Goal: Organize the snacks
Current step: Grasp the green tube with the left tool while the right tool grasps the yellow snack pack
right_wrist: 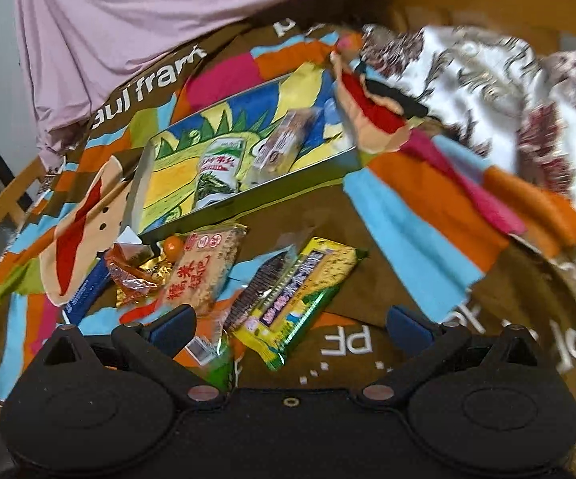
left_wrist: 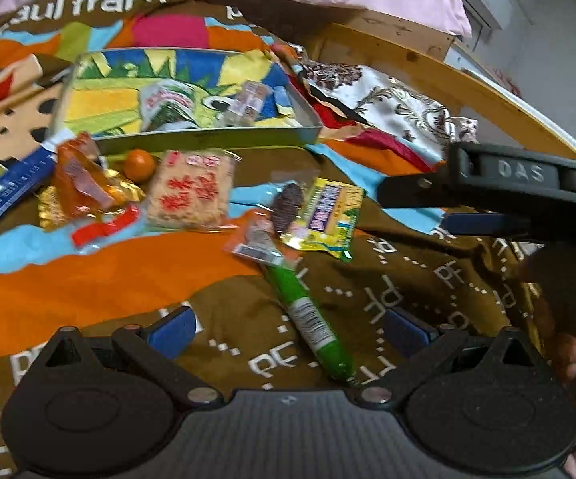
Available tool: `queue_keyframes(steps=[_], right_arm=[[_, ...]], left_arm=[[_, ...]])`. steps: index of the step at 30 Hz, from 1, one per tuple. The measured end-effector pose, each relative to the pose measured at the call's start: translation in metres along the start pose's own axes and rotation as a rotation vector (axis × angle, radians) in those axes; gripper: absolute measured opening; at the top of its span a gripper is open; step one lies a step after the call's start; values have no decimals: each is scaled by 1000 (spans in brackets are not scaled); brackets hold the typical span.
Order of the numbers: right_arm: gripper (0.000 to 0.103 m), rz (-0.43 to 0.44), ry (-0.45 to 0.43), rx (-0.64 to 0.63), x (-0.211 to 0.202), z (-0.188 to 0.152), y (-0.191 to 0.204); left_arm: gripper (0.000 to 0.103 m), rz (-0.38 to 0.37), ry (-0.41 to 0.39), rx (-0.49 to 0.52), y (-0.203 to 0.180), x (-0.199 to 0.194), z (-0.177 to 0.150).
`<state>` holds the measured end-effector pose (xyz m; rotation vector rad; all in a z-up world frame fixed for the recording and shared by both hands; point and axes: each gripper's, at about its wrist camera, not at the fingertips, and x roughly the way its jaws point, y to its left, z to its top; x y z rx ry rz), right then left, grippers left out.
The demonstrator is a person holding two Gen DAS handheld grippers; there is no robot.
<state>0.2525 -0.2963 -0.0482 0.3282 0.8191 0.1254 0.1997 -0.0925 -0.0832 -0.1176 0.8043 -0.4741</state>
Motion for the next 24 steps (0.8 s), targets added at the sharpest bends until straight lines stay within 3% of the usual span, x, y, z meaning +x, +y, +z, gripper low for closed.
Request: queue_keyframes(steps=[8,14,17,19,21,24], right_arm=[[85,52,94,15,32,11,-2],[66,46,128,101,55,16,-16],[54,45,119,145,60,17,-21],[37,34,113,165,60,17,-25],[32,37,109,184,59,16,-28],[25,64,98,202,55,16,-29]], left_arm=[[78,-76,25,-50,2,17,2],[60,-92,40,-98,6,28,1],[53,-80,42,-135,10,33,2],[48,-70,44,-164,13,36,3],[37,-54,53,-192,17,38,3],[31,-55,67,-221,21,37,5]])
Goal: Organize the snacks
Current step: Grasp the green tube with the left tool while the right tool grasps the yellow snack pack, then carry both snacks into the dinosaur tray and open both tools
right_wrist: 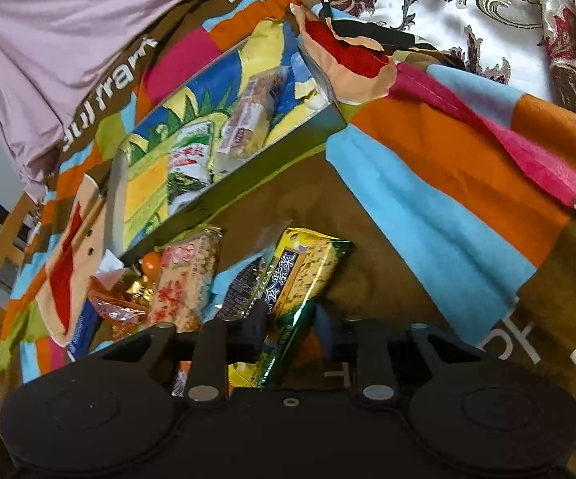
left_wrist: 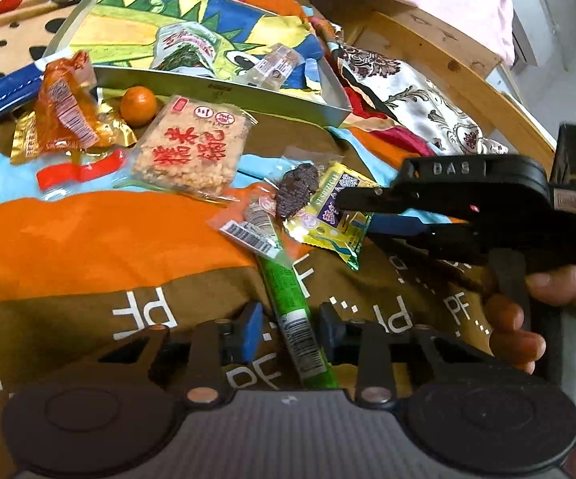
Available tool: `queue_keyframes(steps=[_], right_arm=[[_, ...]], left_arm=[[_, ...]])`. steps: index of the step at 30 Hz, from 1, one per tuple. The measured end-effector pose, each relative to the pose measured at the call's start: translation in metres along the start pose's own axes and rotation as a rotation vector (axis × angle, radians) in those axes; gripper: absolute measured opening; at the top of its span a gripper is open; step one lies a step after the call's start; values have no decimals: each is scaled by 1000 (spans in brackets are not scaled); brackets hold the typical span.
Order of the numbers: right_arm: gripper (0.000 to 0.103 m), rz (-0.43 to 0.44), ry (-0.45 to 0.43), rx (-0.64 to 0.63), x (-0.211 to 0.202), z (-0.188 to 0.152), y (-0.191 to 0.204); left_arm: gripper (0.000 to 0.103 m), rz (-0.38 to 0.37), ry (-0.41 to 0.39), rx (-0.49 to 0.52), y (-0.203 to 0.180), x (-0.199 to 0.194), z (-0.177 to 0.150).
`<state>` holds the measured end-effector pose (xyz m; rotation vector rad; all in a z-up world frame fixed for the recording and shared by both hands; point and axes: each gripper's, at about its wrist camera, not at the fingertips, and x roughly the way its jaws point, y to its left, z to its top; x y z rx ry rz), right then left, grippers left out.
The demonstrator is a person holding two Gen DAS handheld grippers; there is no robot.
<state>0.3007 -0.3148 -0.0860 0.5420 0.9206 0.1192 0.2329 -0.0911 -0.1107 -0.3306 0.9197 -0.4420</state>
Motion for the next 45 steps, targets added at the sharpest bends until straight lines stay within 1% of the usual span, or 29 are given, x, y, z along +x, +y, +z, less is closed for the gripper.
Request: queue_keyframes(steps=[1,5,6,8,9,10,12,16,17,18,19,20,21,26,31,38,41,45], right_arm=[[23,11,-4,0,-2,0,1],[21,54,-11,-15,-8,-2,6],[24,59,-8,-14,-6,-2,7],[32,69,1,-12,-1,-1,8],[39,73,14,-6,3,-1,8],[42,78,25,4,7,-1,8],[42,93,44,23,13,-2,5],[42,122,67,50,19,-3,3],[41,128,75,50,20,-4,4],[37,129,77,48,21,-6,5],[28,123,75,40,20,-7,6],[23,119,76,29,19,-8,8],[21,120,75,27,18,-9,8],[18,104,56,3,5,-15,12],[16,72,-1,-80,-16,-22,19],[14,16,-70,-178,-34,-30,27],[12,17,-102,-194,-39,-31,30],[12,15,-125,-202,-43,-30,31]], left_arm=[[25,0,5,-2,0,-1,1],[22,20,30,-12,-1,-7,3],[22,26,36,-14,-1,-8,4],[22,27,41,-26,3,-11,4],[22,24,41,-34,4,-11,4],[22,19,43,-42,6,-10,4],[22,11,50,-58,8,-7,4],[22,18,55,-54,7,-1,5],[22,17,55,-55,7,0,5],[22,16,57,-55,7,1,5],[23,16,58,-55,8,1,6],[23,16,58,-54,8,2,6],[24,20,59,-49,7,2,6],[21,44,61,-37,3,-2,5],[20,65,83,-37,2,-12,3],[19,63,147,-107,2,-29,-2],[19,54,166,-132,0,-39,-3],[19,45,169,-152,0,-53,-4]])
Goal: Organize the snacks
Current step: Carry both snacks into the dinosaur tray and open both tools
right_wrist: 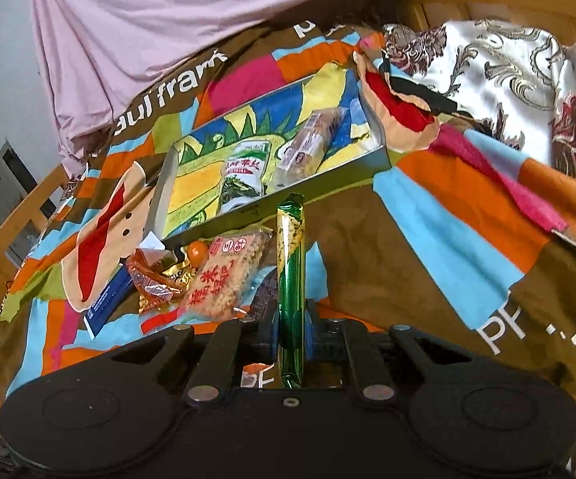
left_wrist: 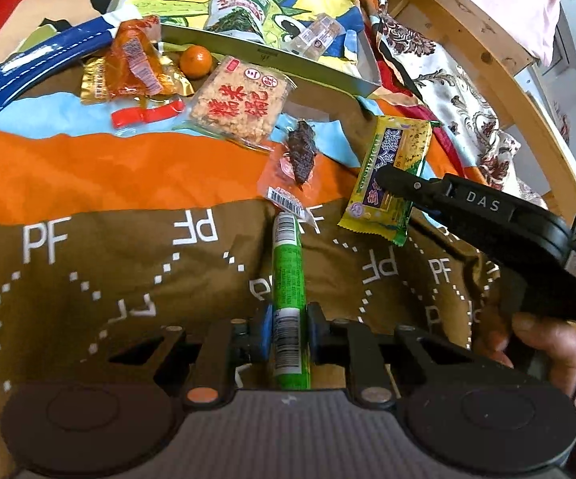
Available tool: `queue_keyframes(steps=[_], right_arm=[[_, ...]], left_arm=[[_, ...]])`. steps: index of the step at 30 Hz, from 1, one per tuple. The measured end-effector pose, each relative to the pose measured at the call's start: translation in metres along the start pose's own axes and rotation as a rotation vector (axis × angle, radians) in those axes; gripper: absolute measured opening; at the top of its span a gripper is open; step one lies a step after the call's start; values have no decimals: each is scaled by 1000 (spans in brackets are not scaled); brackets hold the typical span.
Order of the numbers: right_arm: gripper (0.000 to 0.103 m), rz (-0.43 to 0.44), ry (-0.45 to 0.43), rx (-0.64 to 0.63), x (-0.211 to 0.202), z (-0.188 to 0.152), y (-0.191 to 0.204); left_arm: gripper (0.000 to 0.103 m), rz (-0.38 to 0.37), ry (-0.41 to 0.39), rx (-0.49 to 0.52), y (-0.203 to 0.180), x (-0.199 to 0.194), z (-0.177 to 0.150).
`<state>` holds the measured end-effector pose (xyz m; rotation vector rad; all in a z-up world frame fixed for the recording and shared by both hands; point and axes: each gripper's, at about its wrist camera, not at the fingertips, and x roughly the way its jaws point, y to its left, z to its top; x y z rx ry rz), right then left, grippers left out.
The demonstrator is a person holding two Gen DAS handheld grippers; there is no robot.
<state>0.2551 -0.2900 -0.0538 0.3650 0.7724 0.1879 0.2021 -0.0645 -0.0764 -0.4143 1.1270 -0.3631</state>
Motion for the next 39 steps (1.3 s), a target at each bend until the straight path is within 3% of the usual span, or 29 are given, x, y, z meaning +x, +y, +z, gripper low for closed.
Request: queue_keyframes(steps=[11,17,23,32,36,39], right_arm=[[12,18,-115,-71,-15,8,17],[12,40,-250,-134,-9,30,30],[12,22,-317,-127,15,56,22],[12,6,-412,-61,67,95,-3],[12,45,-418,15,91,105,-18],[12,28,-417,17,107,109,-24]], left_arm=[[19,2,-39,8,-6,-31,8],[19,20,-188,47,-15,-46,36],[19,45,-357,75,-18,-49,78],[19,50,-505,126,-34,-12,155],[19,54,-518,133,-41,18,186],[19,52,-518,126,-40,42,204]])
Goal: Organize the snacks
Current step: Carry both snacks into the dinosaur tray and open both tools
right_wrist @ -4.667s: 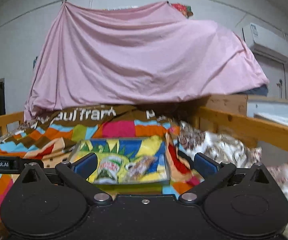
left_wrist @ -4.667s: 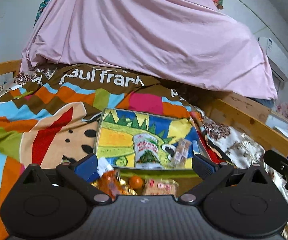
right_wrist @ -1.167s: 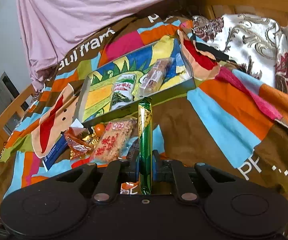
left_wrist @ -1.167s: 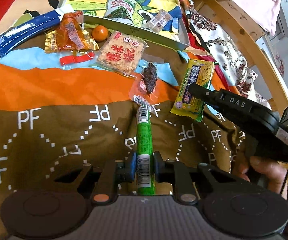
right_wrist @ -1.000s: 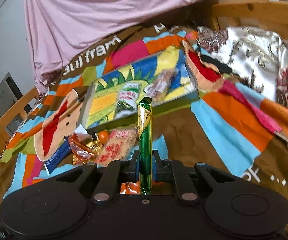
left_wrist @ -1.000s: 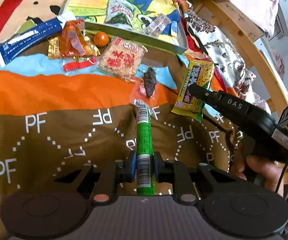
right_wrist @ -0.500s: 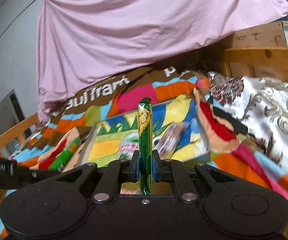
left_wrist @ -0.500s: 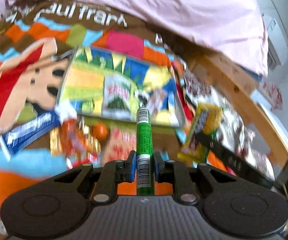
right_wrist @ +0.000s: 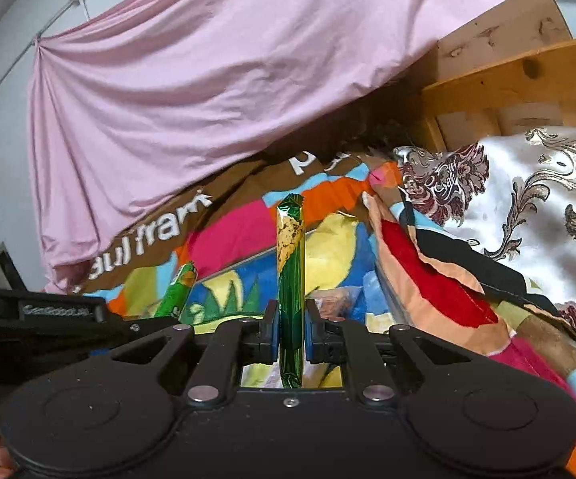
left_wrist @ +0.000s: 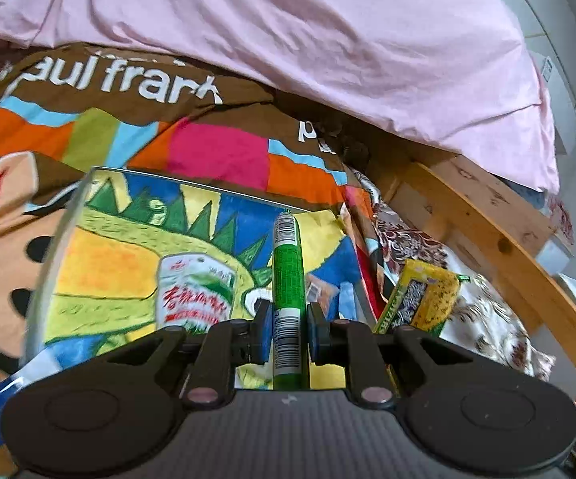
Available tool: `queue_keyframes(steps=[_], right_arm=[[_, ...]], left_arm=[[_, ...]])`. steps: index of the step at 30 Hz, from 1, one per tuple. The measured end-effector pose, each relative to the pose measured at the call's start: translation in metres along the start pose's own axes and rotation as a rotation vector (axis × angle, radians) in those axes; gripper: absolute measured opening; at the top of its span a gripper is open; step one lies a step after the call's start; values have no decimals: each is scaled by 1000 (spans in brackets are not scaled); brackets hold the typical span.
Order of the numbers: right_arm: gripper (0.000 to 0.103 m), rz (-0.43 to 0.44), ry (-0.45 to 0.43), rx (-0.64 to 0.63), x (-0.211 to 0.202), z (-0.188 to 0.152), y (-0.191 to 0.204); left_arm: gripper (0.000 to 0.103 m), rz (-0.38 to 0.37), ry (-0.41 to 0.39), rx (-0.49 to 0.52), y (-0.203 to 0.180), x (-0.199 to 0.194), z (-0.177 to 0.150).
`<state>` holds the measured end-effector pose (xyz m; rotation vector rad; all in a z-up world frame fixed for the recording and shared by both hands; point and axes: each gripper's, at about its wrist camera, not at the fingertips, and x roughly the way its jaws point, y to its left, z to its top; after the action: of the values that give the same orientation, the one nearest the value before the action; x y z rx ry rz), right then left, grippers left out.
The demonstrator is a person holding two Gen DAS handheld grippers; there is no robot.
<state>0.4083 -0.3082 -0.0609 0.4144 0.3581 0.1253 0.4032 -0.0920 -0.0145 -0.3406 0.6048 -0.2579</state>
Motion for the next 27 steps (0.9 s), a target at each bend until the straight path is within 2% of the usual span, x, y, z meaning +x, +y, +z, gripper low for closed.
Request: queue_keyframes(steps=[6,13,27], right_arm=[[12,-34,-10,-63,14,-2,-2],[12,-70,21,-132,26,-8,3],[13,-84,80,-99,47,-15,-3]], left_arm=[[19,32,9,-22,8,48,-2],[19,71,45,19,10,85,-9],[19,109,91,32,13,110,-20]])
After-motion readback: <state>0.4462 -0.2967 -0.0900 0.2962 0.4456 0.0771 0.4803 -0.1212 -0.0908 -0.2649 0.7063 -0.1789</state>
